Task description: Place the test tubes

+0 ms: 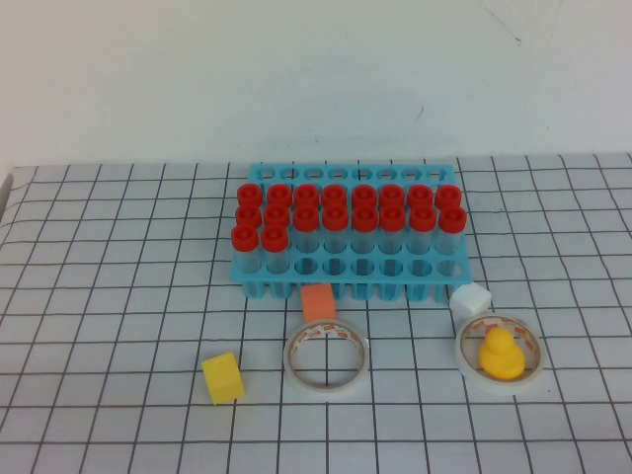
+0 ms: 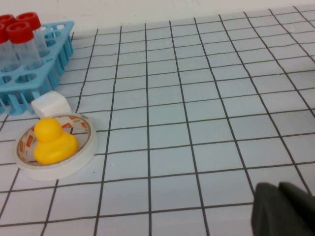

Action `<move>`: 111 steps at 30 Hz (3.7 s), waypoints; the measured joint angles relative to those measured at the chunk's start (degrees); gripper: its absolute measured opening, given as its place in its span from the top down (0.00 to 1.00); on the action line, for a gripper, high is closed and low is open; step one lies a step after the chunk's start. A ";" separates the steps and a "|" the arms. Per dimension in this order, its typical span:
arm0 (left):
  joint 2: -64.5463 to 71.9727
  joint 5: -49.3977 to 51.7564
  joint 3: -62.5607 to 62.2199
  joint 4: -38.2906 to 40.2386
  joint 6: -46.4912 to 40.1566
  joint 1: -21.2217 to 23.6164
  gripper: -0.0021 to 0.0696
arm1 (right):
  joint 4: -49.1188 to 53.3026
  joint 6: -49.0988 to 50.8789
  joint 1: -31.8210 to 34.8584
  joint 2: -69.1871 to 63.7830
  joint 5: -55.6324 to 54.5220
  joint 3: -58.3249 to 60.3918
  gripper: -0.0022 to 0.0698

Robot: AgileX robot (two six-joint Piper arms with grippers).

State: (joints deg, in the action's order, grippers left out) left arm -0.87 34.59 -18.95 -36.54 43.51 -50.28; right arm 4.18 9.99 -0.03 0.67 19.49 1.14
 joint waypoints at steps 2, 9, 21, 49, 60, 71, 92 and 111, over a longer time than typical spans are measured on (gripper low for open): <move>0.00 0.00 0.00 0.00 0.00 0.00 0.97 | 0.00 0.00 0.00 0.00 0.00 0.00 0.97; 0.00 0.69 0.06 0.00 -4.70 0.00 0.97 | 0.00 0.00 0.00 0.00 0.00 0.00 0.97; 0.00 -1.99 2.41 16.71 -29.04 26.09 0.97 | 0.00 0.00 0.00 0.00 0.00 0.00 0.97; 0.00 -21.06 20.07 41.67 -59.85 50.45 0.97 | 0.00 0.00 0.00 0.00 0.00 0.00 0.97; 0.00 -17.33 19.97 42.19 -57.44 48.68 0.97 | 0.00 0.00 0.00 0.00 0.10 0.00 0.97; 0.00 -17.20 19.97 42.20 -52.25 48.68 0.97 | 0.00 0.00 0.00 0.00 0.10 0.00 0.97; 0.00 -17.20 19.97 42.10 -52.25 48.68 0.97 | 0.00 0.00 0.00 0.00 0.10 0.00 0.97; 0.00 -17.16 19.97 42.10 -52.25 48.68 0.97 | 0.00 0.00 0.00 0.00 0.10 0.00 0.97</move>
State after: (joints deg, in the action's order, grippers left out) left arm -0.87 17.43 1.01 5.56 -8.73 -1.60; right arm 4.18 9.99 -0.03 0.67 19.60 1.14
